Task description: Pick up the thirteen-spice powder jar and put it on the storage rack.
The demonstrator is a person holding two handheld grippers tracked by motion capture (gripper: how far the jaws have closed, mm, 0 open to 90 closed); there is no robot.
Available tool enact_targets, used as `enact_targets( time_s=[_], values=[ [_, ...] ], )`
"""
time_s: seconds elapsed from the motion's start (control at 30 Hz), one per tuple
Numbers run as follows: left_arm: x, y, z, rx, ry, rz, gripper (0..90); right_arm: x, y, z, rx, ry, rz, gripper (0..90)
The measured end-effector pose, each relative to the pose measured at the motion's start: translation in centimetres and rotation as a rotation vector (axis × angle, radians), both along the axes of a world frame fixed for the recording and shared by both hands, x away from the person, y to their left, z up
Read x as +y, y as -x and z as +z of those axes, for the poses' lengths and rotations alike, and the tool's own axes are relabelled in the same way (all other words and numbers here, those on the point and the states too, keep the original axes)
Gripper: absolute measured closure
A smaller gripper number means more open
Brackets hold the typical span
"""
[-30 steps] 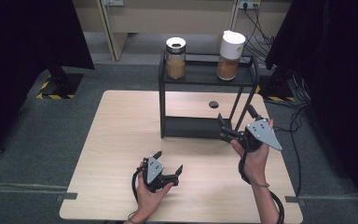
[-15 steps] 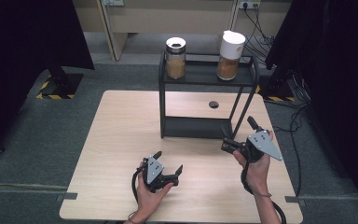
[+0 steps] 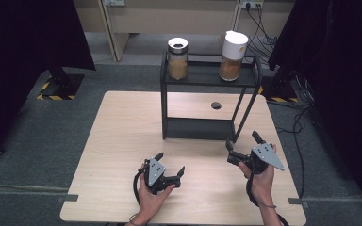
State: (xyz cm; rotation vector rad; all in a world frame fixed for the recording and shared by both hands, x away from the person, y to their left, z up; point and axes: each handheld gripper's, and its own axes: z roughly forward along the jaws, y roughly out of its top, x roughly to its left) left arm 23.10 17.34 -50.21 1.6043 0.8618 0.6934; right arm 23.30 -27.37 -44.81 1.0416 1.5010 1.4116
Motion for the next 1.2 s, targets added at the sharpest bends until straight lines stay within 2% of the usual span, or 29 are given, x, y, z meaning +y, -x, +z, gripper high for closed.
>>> enact_targets(
  time_s=[0.2, 0.33, 0.83, 1.2],
  values=[
    [0.0, 0.1, 0.0, -0.001, 0.002, 0.000, 3.6, -0.1, 0.3, -1.6, 0.061, 0.003, -0.005, 0.3],
    [0.0, 0.0, 0.0, 0.001, 0.003, -0.001, 3.6, -0.2, 0.6, -2.4, 0.085, -0.010, -0.018, 0.3],
    [-0.1, 0.1, -0.1, -0.005, 0.005, -0.002, 3.6, -0.4, 1.9, -4.2, 0.142, -0.025, -0.037, 0.3],
    [0.0, 0.2, -0.2, -0.006, 0.010, -0.003, 3.6, -0.3, 2.0, -4.9, 0.172, -0.015, -0.043, 0.3]
  ],
)
